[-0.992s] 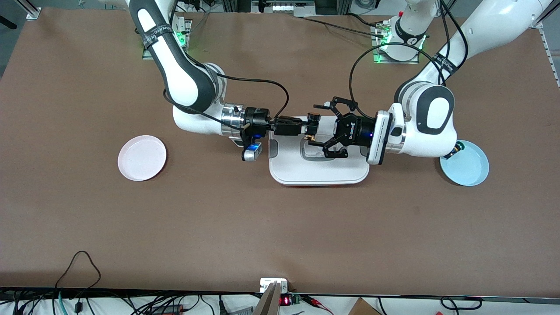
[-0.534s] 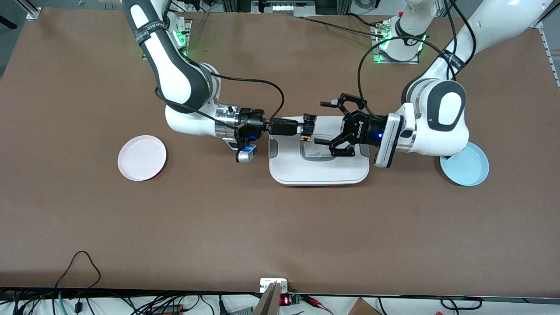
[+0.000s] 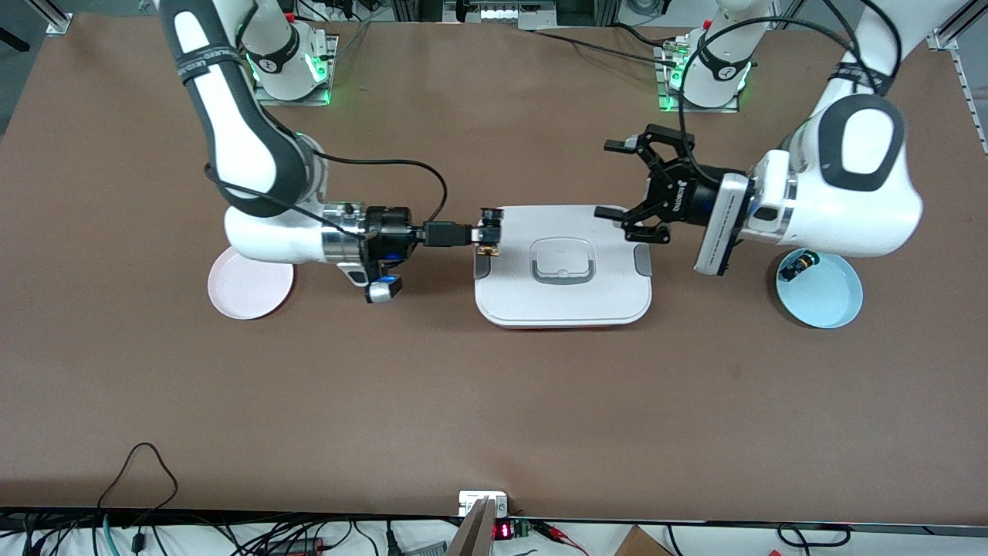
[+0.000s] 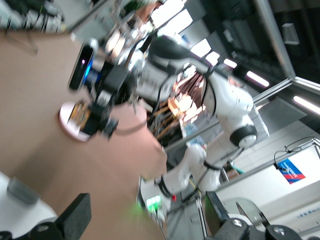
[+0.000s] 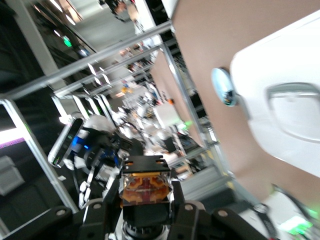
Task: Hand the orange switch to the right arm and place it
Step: 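Move the switch toward the white dish while the left gripper withdraws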
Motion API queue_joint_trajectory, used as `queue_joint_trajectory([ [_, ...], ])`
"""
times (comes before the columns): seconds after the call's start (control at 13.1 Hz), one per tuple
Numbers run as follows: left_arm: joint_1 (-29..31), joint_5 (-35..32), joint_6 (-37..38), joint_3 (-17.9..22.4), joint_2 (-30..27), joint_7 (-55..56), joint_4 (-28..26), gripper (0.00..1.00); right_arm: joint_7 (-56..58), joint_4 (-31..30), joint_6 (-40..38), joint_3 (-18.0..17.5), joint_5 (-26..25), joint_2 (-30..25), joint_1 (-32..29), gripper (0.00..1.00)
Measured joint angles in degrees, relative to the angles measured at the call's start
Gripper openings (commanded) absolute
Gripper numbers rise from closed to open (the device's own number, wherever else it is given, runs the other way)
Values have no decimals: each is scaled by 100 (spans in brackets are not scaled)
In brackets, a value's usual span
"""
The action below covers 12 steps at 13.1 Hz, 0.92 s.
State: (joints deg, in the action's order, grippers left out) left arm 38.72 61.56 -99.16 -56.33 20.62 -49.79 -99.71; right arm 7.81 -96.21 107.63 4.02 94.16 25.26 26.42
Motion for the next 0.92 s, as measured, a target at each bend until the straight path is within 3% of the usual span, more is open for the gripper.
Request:
queue_joint_trajectory([
  [0.38, 94, -2227, 1269, 2, -156, 2135, 856, 100, 309, -5, -1380, 17, -2719, -207, -1086, 27],
  [0.92, 16, -5308, 2197, -190, -180, 4161, 1388, 100, 2734, -9, -1500, -24, -7034, -555, -1293, 27],
])
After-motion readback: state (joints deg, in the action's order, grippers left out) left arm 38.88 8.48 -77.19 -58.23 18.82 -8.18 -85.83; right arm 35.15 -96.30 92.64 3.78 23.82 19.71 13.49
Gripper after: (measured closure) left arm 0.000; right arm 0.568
